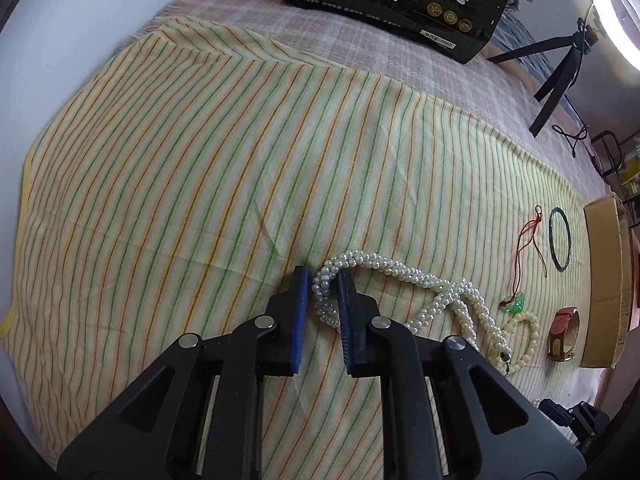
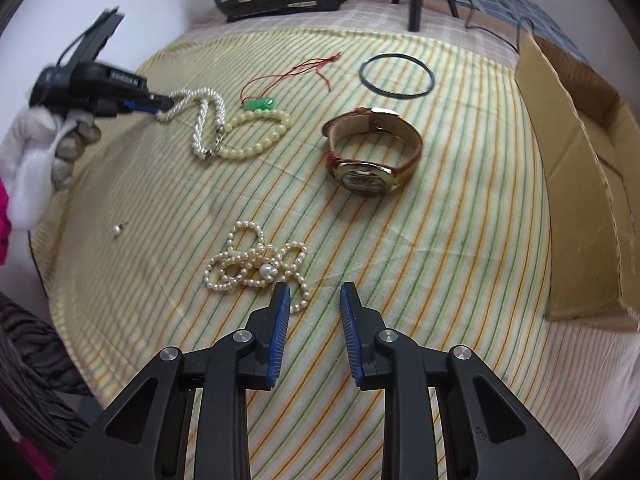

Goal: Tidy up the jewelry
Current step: 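Close left tool on the long pearl necklace while right tool grasps the small pearl strand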

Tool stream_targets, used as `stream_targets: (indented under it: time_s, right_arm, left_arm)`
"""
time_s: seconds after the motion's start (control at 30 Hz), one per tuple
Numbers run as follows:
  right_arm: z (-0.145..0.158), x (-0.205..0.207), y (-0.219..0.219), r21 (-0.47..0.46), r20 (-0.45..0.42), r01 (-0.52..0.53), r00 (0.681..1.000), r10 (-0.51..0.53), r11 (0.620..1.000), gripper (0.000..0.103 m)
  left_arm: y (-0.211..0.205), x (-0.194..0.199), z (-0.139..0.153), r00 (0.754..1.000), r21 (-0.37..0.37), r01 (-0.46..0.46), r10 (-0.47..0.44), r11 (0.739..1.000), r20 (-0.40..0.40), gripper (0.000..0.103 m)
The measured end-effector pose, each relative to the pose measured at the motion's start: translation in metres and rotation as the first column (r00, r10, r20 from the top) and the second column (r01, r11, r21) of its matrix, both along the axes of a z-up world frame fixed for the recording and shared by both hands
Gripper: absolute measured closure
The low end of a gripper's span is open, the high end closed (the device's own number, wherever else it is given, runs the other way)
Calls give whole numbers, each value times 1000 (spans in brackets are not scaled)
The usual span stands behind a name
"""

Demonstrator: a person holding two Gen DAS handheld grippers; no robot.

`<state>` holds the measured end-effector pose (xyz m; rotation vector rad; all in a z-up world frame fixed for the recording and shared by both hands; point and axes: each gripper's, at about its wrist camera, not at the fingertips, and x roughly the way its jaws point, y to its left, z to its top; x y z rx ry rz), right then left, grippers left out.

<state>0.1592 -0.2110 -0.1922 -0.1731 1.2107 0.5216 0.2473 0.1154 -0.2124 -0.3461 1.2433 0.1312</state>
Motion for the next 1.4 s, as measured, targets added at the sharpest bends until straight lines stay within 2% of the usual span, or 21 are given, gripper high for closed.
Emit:
stream_targets:
  time_s: [0.07,0.17,0.23,0.3,0.6,1.03,1.2,1.4]
  right_arm:
    - [-4,-1,9,-48,24,-27,999,28,998,79]
    - [-5,-1,11,-59,37,-39,998,41,998,84]
    - [-5,-2,10,-41,29,-47,998,48,998,97]
    - [-6,-4,11,-18,10,-61,998,61,998,100]
    - [9,-14,7,3,52,-54,997,54,999,101]
    - [57,-16,7,119,141,-39,990,22,992,101]
    - [77,-18,11,153,184,-48,983,19,987,101]
    - [102,-20,15,192,240,-62,971,15,979,101]
  left_arm:
    - [-3,2,0,1000,7,3,-3,1000,2,93]
    - [-6,6,-2,1000,12,5,-5,1000,6,94]
    - [-7,7,-2,1000,16,4,-4,1000,9,94]
    - [-7,7,-3,1000,17,5,-5,1000,13,95]
    - [2,0,8,999,-24,-22,23,999,43,97]
    - [-3,-29,75,980,-65,-6,19,998,199,98]
    - [-10,-44,105,963,-88,9,15,996,270,98]
    - [-24,-63,136,937,-79,47,-16,996,349,98]
